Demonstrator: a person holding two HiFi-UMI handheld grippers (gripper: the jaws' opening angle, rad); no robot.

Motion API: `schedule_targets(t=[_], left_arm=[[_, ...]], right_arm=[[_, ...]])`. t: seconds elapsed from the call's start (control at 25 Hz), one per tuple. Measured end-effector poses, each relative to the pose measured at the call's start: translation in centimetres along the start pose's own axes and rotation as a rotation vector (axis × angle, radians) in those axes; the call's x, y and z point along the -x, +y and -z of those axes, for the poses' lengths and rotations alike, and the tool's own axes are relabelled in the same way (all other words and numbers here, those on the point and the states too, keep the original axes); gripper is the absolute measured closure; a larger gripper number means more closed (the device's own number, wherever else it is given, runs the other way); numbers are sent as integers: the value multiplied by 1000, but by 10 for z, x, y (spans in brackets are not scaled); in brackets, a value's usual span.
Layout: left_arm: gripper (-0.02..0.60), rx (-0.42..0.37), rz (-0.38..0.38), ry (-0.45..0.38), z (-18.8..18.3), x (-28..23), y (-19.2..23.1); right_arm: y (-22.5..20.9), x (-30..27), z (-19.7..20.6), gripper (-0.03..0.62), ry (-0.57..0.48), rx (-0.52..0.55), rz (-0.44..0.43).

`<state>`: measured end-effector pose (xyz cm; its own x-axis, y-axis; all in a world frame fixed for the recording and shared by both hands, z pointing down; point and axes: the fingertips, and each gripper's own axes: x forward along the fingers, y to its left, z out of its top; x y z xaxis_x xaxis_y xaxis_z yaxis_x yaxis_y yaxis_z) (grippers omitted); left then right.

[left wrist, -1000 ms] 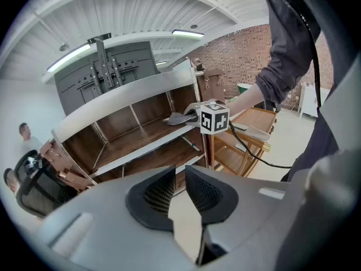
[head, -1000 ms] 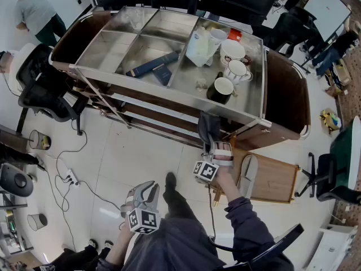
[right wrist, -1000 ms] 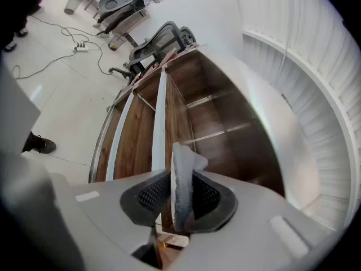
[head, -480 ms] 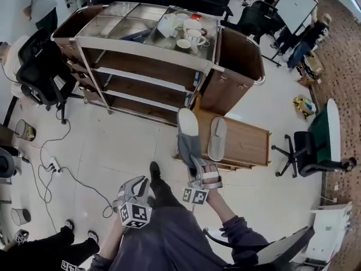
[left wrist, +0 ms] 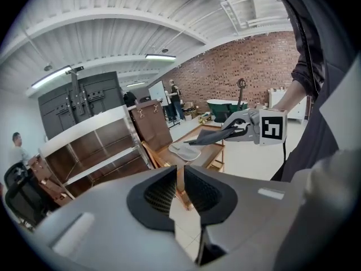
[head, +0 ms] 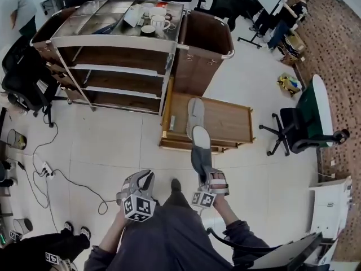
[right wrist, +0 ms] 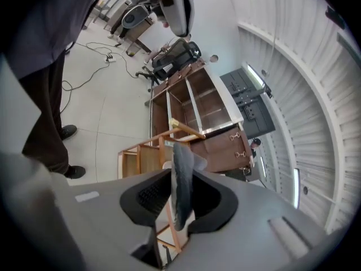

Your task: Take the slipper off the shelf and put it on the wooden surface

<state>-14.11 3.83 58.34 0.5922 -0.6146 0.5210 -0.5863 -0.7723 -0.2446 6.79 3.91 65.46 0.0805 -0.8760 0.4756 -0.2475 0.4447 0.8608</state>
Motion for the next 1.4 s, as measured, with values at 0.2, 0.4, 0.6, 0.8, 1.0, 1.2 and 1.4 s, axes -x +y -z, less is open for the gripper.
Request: schedule_targets(t=[0.2,0.4,0.6,0.8,1.0,1.2,1.4], left_arm=[[523,-76,68,12,-35,-36,-45],[523,-97,65,43,-77,-75,-76],[523,-59,10,76,-121,-120,-92],[523,9,-64,162,-125,-143,-99],[525,61,-107,243,-115,-151,-104],[523,84,-102,283,-109,-151,-115],[525,83,-85,261,-112,-149,-126]], right_arm=[[-8,-21,79,507,68,-26,1],[-18,-63,145,505,52,-28,-32],[-33,-131,199,505,14,21,-83],[-23,-201,225,505,-26,70,-151],[8,-257,247,465,5,80,-275],[39,-263,242,404,8,15,-403],[26,-242,235,335,20,-124,-463]])
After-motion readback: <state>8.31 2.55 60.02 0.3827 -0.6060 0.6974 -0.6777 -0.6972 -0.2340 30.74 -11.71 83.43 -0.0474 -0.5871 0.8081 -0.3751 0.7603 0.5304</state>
